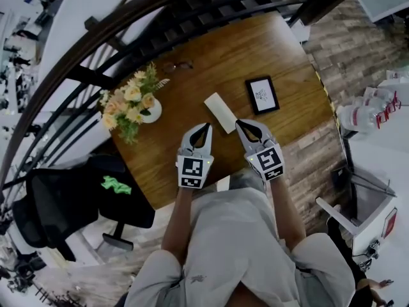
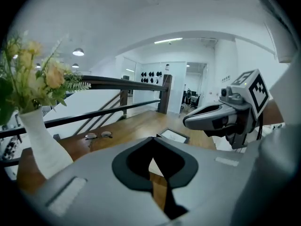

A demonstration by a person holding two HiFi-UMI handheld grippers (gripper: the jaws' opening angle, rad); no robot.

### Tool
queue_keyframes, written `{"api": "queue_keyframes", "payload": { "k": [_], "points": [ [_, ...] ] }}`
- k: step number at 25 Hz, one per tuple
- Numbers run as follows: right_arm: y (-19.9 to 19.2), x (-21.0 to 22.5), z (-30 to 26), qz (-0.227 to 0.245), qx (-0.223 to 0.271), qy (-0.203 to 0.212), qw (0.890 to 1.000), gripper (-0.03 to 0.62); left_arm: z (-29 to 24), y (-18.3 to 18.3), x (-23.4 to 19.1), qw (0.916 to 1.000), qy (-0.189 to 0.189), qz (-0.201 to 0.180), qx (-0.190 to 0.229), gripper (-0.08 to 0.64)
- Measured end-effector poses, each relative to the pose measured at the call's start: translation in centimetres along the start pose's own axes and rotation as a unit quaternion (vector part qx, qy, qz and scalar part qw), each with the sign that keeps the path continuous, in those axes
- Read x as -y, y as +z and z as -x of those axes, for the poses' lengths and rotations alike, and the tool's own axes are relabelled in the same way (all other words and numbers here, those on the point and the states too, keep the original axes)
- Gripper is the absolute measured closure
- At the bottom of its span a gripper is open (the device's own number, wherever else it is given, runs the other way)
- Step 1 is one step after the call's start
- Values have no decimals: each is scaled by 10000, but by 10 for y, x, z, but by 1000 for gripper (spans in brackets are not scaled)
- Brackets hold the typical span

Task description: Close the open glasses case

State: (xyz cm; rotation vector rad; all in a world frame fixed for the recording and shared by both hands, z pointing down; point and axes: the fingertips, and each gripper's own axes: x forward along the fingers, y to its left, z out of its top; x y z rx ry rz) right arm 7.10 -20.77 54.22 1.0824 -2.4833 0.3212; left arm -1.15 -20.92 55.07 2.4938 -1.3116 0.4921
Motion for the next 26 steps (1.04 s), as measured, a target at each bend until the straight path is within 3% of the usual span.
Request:
{"api": "queue_keyframes", "payload": {
  "k": [5, 11, 26],
  "points": [
    [29, -8, 20, 75, 447, -295, 9985, 591, 29, 25, -2, 9989, -47, -109, 444, 541],
    [42, -20, 33, 203, 615, -547, 9964, 591, 52, 42, 0, 9964, -152, -271, 791, 541],
    [63, -49, 61, 416, 852, -1052, 9899, 591, 88, 59, 0, 9905, -396, -493, 1217, 541]
  ]
}}
